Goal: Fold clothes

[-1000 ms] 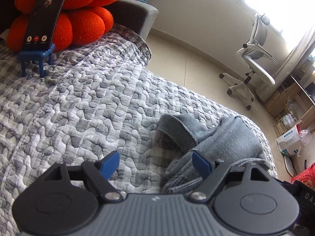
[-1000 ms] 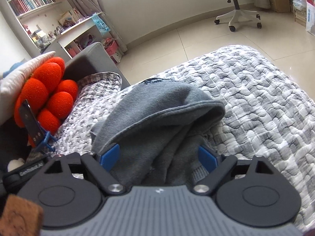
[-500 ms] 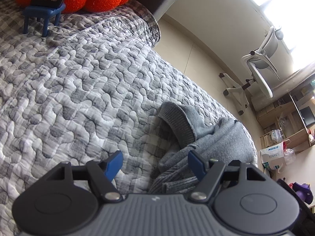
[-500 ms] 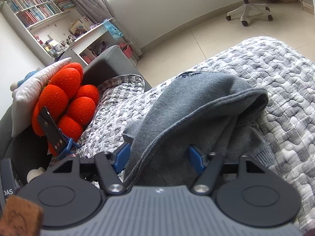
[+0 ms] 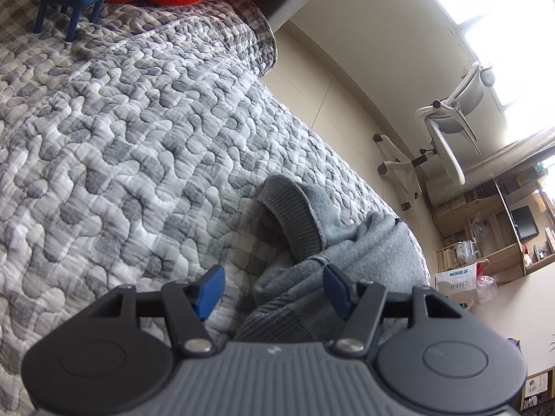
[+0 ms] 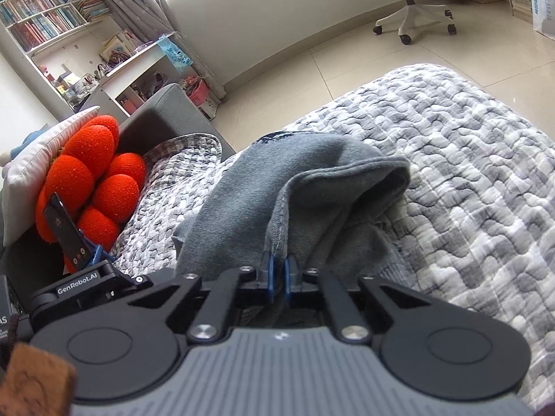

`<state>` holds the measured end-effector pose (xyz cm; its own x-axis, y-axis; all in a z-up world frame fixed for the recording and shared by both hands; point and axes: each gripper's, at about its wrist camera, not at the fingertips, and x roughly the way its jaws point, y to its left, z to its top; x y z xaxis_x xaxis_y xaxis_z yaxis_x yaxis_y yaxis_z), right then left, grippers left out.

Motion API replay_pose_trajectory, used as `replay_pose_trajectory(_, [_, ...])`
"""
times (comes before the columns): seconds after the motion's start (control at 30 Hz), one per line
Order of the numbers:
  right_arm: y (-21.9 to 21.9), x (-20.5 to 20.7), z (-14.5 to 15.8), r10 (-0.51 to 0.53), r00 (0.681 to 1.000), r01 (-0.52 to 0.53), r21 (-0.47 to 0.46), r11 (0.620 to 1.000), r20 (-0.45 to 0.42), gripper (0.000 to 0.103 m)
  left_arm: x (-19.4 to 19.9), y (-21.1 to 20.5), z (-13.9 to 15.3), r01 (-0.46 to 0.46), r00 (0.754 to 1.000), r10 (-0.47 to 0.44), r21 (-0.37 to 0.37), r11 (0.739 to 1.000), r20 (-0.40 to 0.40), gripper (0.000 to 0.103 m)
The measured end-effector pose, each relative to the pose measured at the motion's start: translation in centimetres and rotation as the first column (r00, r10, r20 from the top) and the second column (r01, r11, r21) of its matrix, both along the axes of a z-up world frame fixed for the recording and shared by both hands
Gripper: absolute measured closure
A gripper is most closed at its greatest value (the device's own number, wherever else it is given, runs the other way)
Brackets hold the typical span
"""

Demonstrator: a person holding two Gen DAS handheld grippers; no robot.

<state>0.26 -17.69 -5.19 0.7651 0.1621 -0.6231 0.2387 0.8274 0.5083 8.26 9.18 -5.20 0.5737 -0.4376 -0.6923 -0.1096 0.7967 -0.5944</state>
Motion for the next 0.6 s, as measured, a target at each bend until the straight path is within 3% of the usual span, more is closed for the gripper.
replay_pose_trajectory(0.13, [-1.4, -1.4, 0.6, -0.029, 1.0, 0.029, -0.016, 0.999, 0.0, 0.097, 0.0, -0.6, -0.2, 0.012, 1.0, -0.012, -0.006, 1.0, -0.002, 0.056])
replay_pose_trajectory(0.17, [-1.8, -1.7, 0.7, -0.038, 0.999, 0.038, -0.021, 0.999, 0.002, 0.097, 0.0, -0.6, -0.3, 0.014, 1.0, -0.014, -0.023, 1.0, -0.005, 0.066])
replay_pose_trajectory(0.23, [-2.6, -2.5, 1.0, -0.054, 0.999, 0.054, -0.032, 0.998, 0.003, 0.097, -0.1, -0.7, -0.5, 0.013, 1.0, -0.013, -0.047, 0.999, -0.006, 0.074])
replay_pose_trajectory(0.37, [-3.9, -3.6, 1.7, -0.081, 0.997, 0.081, -0.048, 0.996, 0.007, 0.097, -0.5, -1.3, 0.0, 0.036, 0.999, -0.035, -0.028, 0.999, 0.029, 0.09])
replay_pose_trajectory(0.5, [-4.6, -4.7, 2.2, -0.089, 0.996, 0.09, -0.064, 0.994, 0.019, 0.097, -1.7, -1.7, 1.4, 0.066, 0.994, -0.071, 0.055, 0.996, 0.088, 0.095])
replay_pose_trajectory(0.53, [-4.6, -4.9, 2.3, -0.089, 0.996, 0.09, -0.069, 0.994, 0.022, 0.097, -2.1, -1.8, 1.8, 0.071, 0.991, -0.08, 0.083, 0.994, 0.104, 0.103])
replay_pose_trajectory(0.6, [-4.7, -5.3, 2.6, -0.087, 0.996, 0.089, -0.08, 0.993, 0.027, 0.097, -2.9, -1.6, 2.7, 0.071, 0.985, -0.091, 0.135, 0.988, 0.144, 0.103])
